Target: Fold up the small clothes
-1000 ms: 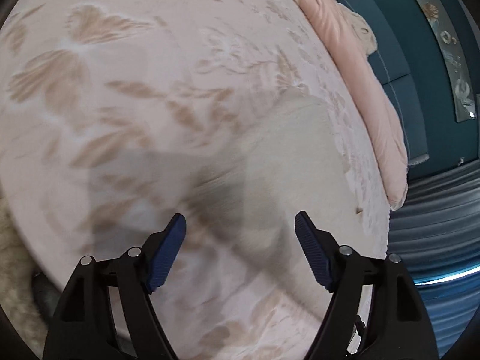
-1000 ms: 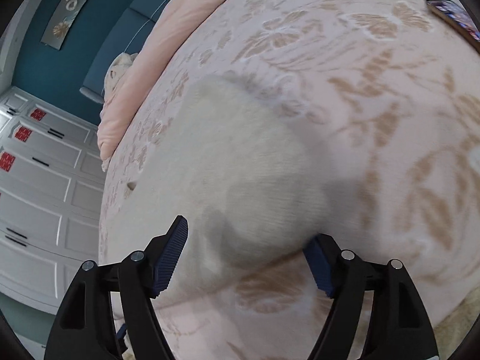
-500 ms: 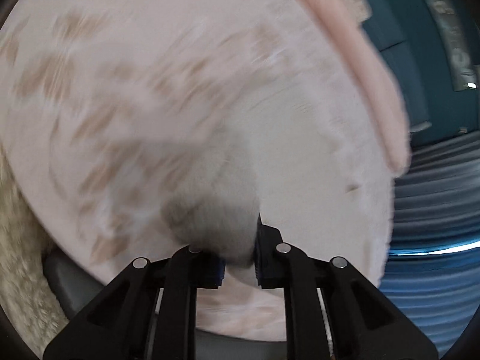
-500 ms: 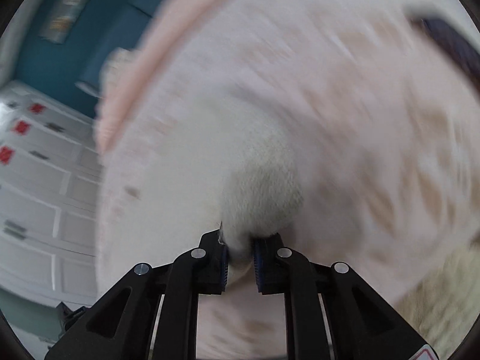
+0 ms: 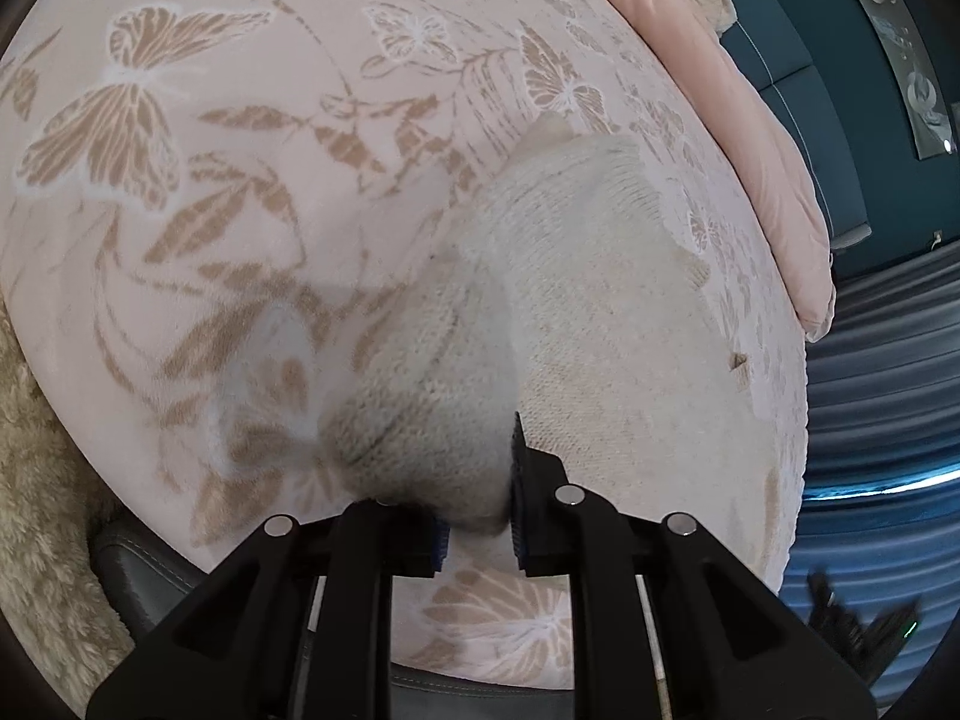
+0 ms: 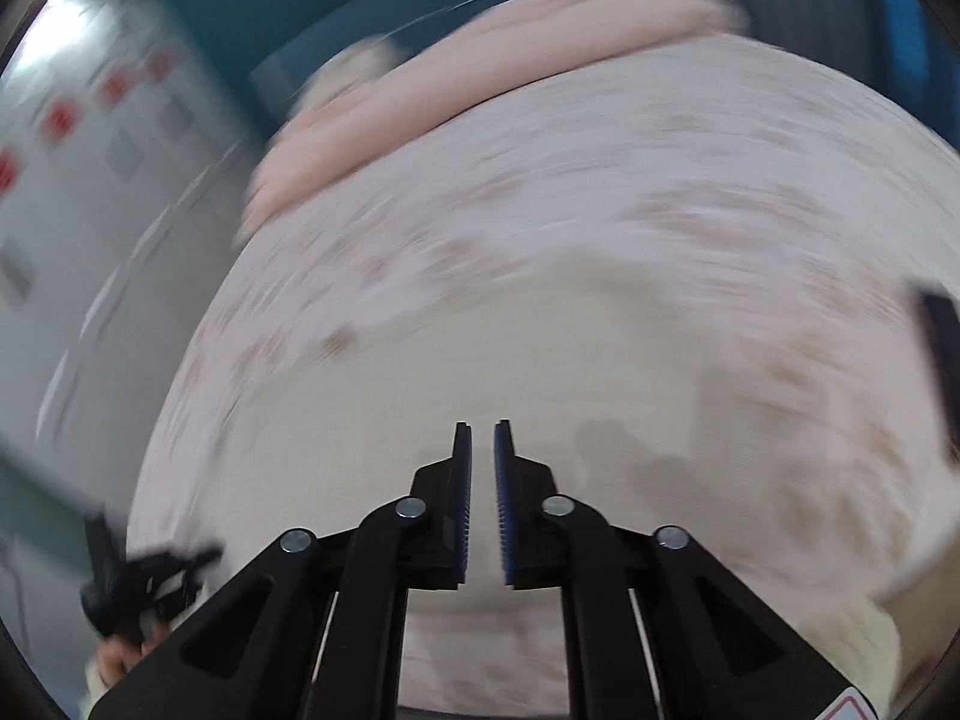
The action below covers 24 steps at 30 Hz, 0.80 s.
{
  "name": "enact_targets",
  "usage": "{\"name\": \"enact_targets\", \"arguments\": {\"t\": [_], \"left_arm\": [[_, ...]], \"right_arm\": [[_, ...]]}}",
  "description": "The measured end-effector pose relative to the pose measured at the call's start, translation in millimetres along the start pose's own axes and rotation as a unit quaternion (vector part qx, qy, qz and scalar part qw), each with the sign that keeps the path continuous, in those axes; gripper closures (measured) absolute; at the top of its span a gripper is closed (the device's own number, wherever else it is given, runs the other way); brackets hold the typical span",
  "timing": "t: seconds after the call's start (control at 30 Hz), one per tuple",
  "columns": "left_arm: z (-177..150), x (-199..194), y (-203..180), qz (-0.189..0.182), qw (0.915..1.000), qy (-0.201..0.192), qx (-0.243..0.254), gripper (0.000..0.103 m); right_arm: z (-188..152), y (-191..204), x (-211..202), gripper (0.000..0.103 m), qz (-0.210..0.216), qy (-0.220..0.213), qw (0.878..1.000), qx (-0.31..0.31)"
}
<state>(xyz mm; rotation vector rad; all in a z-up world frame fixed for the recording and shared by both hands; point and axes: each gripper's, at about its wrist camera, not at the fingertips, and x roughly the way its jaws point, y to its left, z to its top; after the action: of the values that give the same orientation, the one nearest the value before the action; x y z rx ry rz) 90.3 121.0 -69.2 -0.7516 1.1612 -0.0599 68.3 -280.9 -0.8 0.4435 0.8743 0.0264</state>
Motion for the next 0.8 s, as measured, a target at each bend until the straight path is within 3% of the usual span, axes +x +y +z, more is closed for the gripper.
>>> {"name": "enact_targets", "arguments": {"t": [0.1,0.2,0.27,0.63,0.8], "left_arm": [[0,0,-1,0.003,0.9999,0.001,0.01,0.088],[1,2,-4,0.01,0.9996,0.001,0.025,0.087],[2,3,-5,0.014,0.9993,0.0,0.035,0.086],[4,3,-13,0.016,0.9984,-0.01,0.053,0.087],[1,-21,-60,0.034,0.9888,-0.054,0.135,0.089]], "right_arm": [[10,52,69,0.101,0.008,0.049,0.997,-0.061],[18,68,134,0.103,0.003,0.102,0.993,-0.062],[16,71,181,0.103,-0.025,0.14,0.987,-0.074],[13,66,198,0.103,-0.019,0.129,0.987,-0.09],[10,66,189,0.103,-0.012,0.114,0.99,-0.084]]}}
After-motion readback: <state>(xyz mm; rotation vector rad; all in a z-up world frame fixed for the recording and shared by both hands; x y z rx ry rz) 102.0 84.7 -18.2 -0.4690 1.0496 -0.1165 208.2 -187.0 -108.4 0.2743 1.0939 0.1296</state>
